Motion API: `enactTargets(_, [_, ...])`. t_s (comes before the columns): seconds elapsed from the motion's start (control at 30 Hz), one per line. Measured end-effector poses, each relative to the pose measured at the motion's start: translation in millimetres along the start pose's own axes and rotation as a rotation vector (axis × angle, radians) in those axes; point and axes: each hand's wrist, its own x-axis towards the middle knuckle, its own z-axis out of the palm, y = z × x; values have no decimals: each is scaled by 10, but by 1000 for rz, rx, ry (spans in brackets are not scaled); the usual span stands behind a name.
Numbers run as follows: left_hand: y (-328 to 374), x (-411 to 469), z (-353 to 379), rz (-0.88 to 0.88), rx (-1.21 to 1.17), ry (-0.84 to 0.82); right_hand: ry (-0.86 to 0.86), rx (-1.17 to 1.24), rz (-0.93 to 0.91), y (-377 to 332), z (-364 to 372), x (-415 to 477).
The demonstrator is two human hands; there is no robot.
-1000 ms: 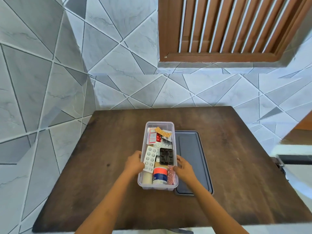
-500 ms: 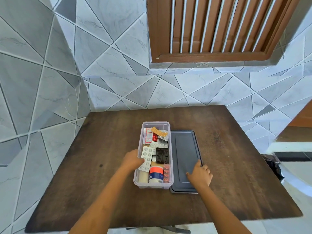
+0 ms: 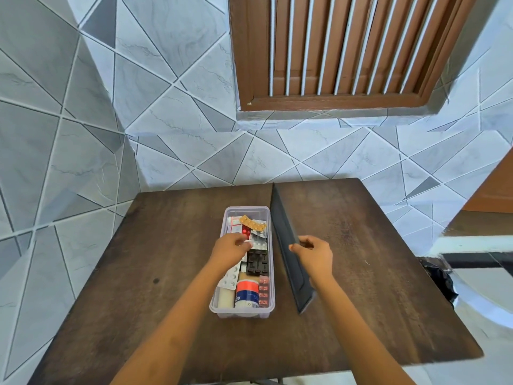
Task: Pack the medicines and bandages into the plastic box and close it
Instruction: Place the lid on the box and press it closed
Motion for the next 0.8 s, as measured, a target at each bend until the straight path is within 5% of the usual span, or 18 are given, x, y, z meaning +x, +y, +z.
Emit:
enactTargets(0.13, [266,32,10,-129,-558,-217,-64,-58,-145,-135,171,-169])
enactTargets(0.27, [325,150,-26,-111,-656,-186,-207,-28,-222,-212,353,-314])
enactTargets(0.4, [94,243,-59,-156,-495,-8,-366,-79,-231,-152,427,-256])
enactTargets(0.8, [-373,318,-156,-207,-70,201,-370,-212,105,311,511,207])
